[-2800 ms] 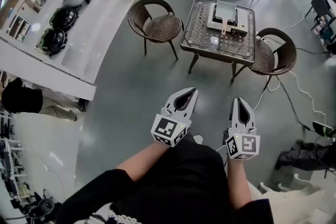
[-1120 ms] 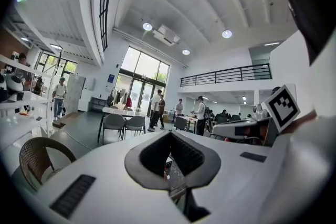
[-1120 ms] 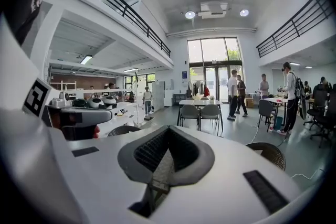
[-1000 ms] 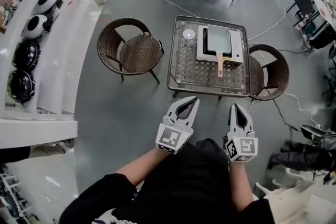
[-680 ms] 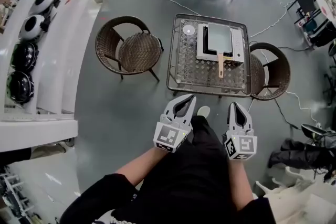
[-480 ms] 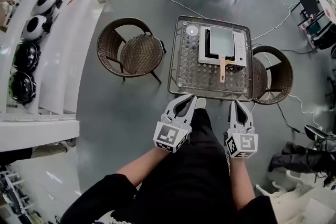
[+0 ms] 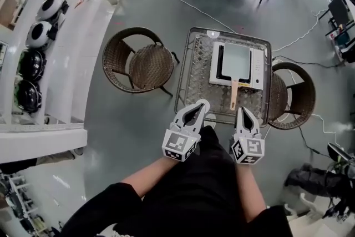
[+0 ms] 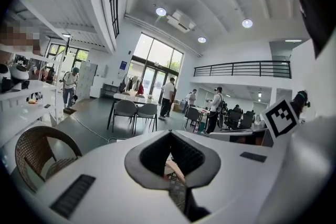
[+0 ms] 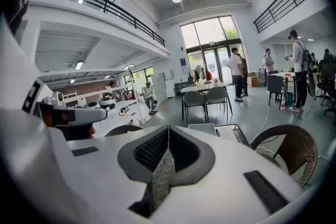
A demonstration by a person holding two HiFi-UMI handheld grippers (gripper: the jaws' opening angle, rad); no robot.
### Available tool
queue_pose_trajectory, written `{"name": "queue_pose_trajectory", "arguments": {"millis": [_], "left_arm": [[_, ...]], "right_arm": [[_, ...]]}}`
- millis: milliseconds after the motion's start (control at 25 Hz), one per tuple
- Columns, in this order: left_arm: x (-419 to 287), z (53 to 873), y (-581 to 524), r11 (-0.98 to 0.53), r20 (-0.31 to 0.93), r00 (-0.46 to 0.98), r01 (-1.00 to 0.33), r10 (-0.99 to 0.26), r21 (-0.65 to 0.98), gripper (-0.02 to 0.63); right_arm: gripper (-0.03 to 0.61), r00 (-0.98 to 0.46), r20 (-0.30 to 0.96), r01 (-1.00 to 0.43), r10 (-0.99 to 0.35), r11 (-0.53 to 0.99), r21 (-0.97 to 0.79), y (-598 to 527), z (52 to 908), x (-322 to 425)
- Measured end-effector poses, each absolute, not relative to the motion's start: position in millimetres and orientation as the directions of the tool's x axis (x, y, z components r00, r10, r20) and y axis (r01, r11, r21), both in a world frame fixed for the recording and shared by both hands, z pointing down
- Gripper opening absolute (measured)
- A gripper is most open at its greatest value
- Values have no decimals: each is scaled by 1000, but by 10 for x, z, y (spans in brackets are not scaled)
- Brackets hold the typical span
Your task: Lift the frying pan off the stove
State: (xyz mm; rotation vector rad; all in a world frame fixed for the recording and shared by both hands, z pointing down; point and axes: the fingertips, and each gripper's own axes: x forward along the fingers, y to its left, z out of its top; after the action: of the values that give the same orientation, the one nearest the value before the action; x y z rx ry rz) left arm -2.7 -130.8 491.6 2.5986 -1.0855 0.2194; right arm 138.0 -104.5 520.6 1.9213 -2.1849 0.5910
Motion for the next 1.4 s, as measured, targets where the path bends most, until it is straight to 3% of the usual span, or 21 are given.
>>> {"name": "queue_pose_trajectory", "arguments": {"millis": [480, 920, 1400], "left_arm": [[607, 5466, -2009, -660, 307, 710, -704, -634, 263, 11], [818, 5714, -2323, -621, 363, 669, -741, -648, 257, 11], [847, 5880, -2393, -571, 408, 628, -776, -663, 267, 11]], "right_arm": [[35, -178, 510, -979, -842, 102, -174, -1761, 6129, 1800], [190, -207, 678, -971, -705, 65, -229, -2092, 7172, 1968], [232, -216, 789, -960, -575, -23, -280, -2239, 7839, 1999]]}}
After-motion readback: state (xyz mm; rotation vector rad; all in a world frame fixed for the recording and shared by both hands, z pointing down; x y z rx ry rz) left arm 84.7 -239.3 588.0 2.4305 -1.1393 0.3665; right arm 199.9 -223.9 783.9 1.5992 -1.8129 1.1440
